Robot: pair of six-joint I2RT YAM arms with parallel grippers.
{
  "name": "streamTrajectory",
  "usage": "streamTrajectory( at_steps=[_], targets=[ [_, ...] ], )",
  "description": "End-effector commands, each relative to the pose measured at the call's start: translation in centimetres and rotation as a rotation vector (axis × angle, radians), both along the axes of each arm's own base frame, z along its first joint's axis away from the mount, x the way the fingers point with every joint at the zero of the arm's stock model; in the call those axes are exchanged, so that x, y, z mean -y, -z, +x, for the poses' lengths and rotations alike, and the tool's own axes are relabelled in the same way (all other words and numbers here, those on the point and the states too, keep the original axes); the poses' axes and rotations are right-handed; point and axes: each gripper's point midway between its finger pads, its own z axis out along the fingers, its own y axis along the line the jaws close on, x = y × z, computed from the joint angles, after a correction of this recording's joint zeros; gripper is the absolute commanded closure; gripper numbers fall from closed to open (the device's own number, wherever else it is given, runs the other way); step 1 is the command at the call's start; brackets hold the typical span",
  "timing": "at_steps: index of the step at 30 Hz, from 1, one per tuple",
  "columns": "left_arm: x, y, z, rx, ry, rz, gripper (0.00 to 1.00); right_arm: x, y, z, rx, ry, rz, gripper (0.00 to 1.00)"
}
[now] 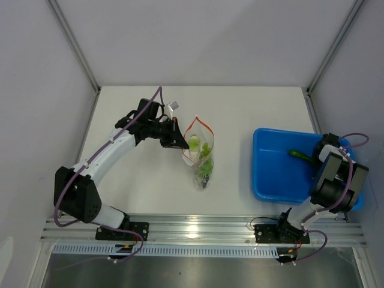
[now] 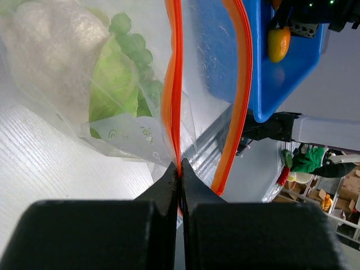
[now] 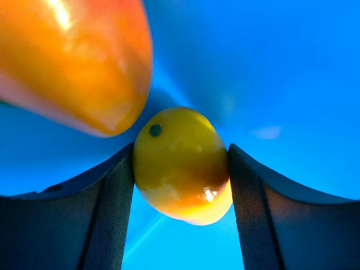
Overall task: Place the food in the zip-top bag and seal the zipper
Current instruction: Pick up the fake fruit from the bin.
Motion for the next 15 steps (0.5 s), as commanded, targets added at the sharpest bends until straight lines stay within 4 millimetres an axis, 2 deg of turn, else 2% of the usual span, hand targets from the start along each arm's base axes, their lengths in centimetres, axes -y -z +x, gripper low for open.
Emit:
streamTrajectory(
  at_steps=[1, 4, 7, 10, 12, 14, 15],
  targets=[
    [0.2, -0.4, 0.6, 0.015, 0.003, -0.022, 0.99, -1.2, -0.5, 0.8, 0.05, -0.033, 0.02, 0.59],
    [0.3, -0.2, 0.7, 0.006, 0.006, -0.024, 0.99, -2.2, -1.3, 2.1, 0.084, -0.086, 0.021, 0.68],
    [0.4, -0.1, 0.8, 0.001, 0.008, -0.028, 0.99, -2.8, -2.4, 3.2, 0.107, -0.11, 0.004, 0.7],
    [0.4, -0.3, 0.9, 0.004, 0.009, -0.026, 0.99, -3.0, -4.4, 4.3, 0.136, -0.136, -0.035, 0.71],
    [0.4, -0.3, 0.9, 0.005, 0.009, -0.025, 0.99, -3.2, -6.5, 5.2, 0.192, -0.13, -0.066, 0.71],
    [0.4, -0.2, 0.8, 0.0, 0.009, -0.021, 0.99, -4.6, -7.4, 6.0, 0.227, -0.159, -0.049, 0.71],
    [0.4, -0.1, 0.8, -0.004, 0.009, -0.019, 0.99, -5.0, -8.5, 6.9, 0.279, -0.154, -0.051, 0.72]
  ],
)
